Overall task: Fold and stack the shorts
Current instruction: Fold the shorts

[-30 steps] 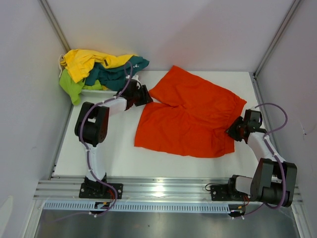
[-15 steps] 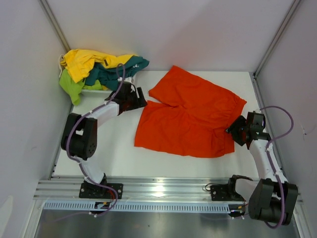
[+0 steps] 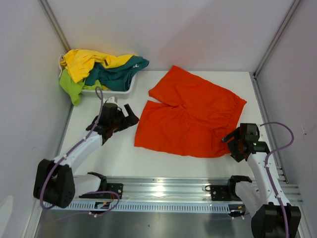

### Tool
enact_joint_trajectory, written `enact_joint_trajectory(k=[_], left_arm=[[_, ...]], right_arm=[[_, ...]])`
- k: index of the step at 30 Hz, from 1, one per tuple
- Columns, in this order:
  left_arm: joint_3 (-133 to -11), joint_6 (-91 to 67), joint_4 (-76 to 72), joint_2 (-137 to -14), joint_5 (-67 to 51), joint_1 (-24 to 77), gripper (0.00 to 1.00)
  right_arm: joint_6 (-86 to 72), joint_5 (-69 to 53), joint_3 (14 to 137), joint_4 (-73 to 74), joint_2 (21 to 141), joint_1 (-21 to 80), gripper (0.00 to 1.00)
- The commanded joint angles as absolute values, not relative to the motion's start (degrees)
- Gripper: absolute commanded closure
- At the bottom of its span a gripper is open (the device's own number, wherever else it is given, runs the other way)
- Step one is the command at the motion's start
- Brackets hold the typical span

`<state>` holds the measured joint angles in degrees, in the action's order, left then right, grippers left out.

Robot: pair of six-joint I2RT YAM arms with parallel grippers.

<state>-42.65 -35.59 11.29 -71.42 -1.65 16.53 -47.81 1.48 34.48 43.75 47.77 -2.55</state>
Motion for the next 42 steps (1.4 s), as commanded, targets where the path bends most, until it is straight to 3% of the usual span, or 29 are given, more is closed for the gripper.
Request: enact_joint_trajectory(k=[1, 11, 15, 20, 23, 24, 27, 29, 36, 42], left_arm=[[-37.5, -42.0, 11.3, -63.8, -1.8, 18.3, 0.01], [-22.8, -56.3, 7.1, -53.1, -0.4, 23.8, 0.02], [-21.4, -61.0, 7.6, -51.7, 6.8, 28.6, 0.01], [-22.2, -63.2, 9.6, -55.9, 7.9, 29.0, 0.01], [-22.1, -64.7, 9.7, -58.6, 7.6, 29.0, 0.02], [-22.0, -64.9, 9.1, -59.2, 7.4, 29.1, 0.02], [-21.7, -65.2, 8.2, -60.8, 7.1, 29.1, 0.03], [-21.7, -65.4, 7.8, -61.3, 7.4, 29.1, 0.03], [-20.1, -69.0, 5.5, -62.4, 7.6, 30.4, 0.09], [-18.5, -72.8, 1.9, -64.7, 9.1, 33.4, 0.28]], right_arm=[[-53.3, 6.0, 32.6, 45.7, 48.2, -2.4, 0.18], [-52.6, 7.0, 30.2, 36.0, 54.8, -7.9, 0.21], [-52.6, 4.6, 27.7, 31.5, 56.2, -10.5, 0.43], [-53.2, 5.3, 26.8, 29.2, 57.0, -11.0, 0.45], [-53.4, 5.2, 26.5, 28.4, 57.3, -11.1, 0.61], [-53.5, 5.1, 26.5, 28.5, 57.5, -11.2, 0.72], [-53.3, 4.7, 26.5, 29.1, 57.3, -11.2, 0.91], [-53.2, 4.7, 26.7, 29.6, 56.4, -11.3, 1.00], [-53.3, 4.7, 26.7, 30.3, 53.9, -11.3, 1.00], [-53.3, 4.4, 26.7, 30.3, 53.8, -11.4, 1.00]])
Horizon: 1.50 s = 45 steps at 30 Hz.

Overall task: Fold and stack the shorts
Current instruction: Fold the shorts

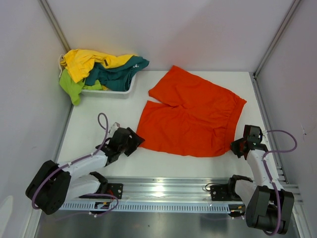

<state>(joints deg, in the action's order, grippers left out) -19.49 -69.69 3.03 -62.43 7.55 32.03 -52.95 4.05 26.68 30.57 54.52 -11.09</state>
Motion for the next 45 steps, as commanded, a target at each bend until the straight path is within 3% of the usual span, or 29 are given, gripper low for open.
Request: enact_joint_trajectory(k=[1, 9, 14, 27, 34, 39, 45], left_arm=[[-18.7, -72.9, 1.9, -65.6, 9.2, 33.6, 0.28], [-17.2, -75.2, -3.0, -70.1, 10.2, 33.8, 0.58], [-17.9, -75.1, 1.7, -67.5, 14.4, 33.7, 0.99], [-24.9, -69.5, 20.5, -47.0, 27.9, 33.7, 1.00], [-28.4, -68.4, 26.2, -41.5, 28.8, 34.1, 1.00], [-36.5, -60.9, 26.5, -43.4, 32.5, 34.2, 1.00], [-52.1, -52.0, 26.6, -55.1, 35.2, 31.9, 1.00]], right_arm=[[-53.2, 4.3, 26.6, 30.2, 53.8, -11.3, 1.00], [-52.9, 3.7, 27.2, 31.5, 52.5, -11.4, 1.00], [-52.6, 3.7, 28.2, 34.3, 50.8, -11.4, 1.00], [-51.2, 1.6, 33.9, 45.6, 43.5, -6.4, 1.00], [-58.7, 5.5, 35.9, 54.0, 40.9, 4.5, 1.00], [-60.8, 8.7, 40.5, 56.8, 40.9, 5.8, 1.00], [-60.3, 12.2, 51.5, 60.5, 49.2, 4.6, 1.00]])
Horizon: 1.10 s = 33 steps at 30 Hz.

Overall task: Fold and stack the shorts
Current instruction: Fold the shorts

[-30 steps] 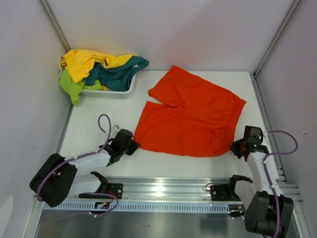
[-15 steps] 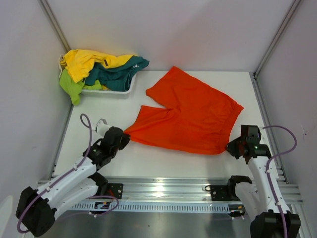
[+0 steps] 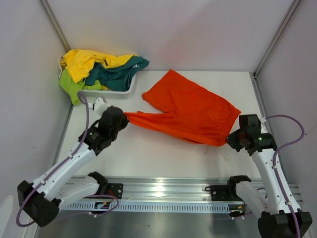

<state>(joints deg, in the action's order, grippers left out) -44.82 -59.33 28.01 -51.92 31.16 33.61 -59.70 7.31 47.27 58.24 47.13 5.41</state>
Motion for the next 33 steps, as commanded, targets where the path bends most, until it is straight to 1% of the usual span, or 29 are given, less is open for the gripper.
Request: enact_joint_trajectory(k=[1, 2, 4, 5, 9, 15, 19, 25, 33], left_arm=[[-53.3, -50.9, 26.3, -56.8, 33.9, 29.9, 1.00], [-55.2, -49.7, 23.3, -60.1, 29.6, 28.8, 1.00], [-58.3, -48.5, 21.8, -64.1, 26.7, 26.5, 1.00], [-62.6, -48.1, 21.7, -68.1, 25.5, 26.0, 1.00], [-70.7, -45.9, 21.1, -77.0, 25.7, 25.8, 1.00], [-83.7, -43.8, 22.1, -89.4, 27.0, 25.8, 1.00], [-90.2, -42.8, 23.0, -93.9, 28.4, 25.7, 1.00], [-99.2, -40.3, 19.4, -98.9, 27.5, 25.8, 1.00], [-102.1, -38.9, 10.2, -104.7, 25.3, 25.4, 1.00]], right_arm=[[-60.1, 11.8, 52.5, 60.0, 49.8, 4.0, 1.00], [-59.9, 11.4, 52.7, 59.4, 50.3, 3.4, 1.00], [-59.1, 10.8, 53.7, 57.5, 51.3, 1.2, 1.00], [-58.6, 10.6, 54.0, 56.3, 52.2, 0.2, 1.00], [-57.6, 10.4, 55.9, 54.3, 55.1, -4.7, 1.00], [-59.1, 9.0, 56.4, 49.3, 60.1, -7.0, 1.00], [-60.8, 8.9, 57.5, 47.9, 63.8, -7.6, 1.00], [-63.7, 9.1, 57.0, 45.9, 64.5, -8.3, 1.00], [-67.9, 8.6, 56.7, 41.9, 67.8, -10.5, 1.00]])
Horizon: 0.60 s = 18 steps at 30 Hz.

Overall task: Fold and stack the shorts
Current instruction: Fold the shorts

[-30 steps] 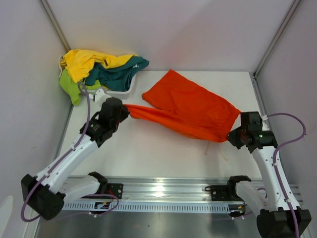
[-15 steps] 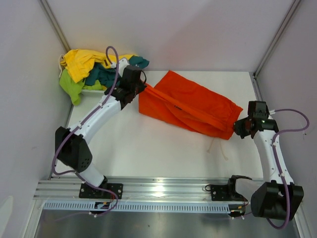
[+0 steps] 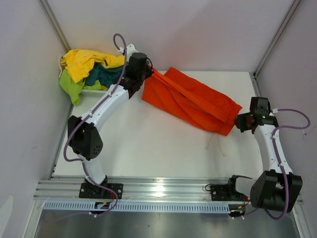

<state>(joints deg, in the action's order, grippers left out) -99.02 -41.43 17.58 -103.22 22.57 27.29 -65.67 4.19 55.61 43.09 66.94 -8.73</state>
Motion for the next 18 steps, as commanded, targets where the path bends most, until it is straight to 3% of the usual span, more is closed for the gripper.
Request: enact_joint_trajectory(k=[1, 18], left_arm=[[-101.5, -39.0, 9.0, -104.9, 25.1, 25.4, 1.00], [-105.4, -42.0, -8.3, -114.7, 20.7, 23.3, 1.00]], right_arm=[[-68.5, 8.6, 56.4, 40.6, 67.9, -10.8, 1.00], [-73.8, 7.5, 58.0, 28.2, 75.8, -14.5, 1.00]])
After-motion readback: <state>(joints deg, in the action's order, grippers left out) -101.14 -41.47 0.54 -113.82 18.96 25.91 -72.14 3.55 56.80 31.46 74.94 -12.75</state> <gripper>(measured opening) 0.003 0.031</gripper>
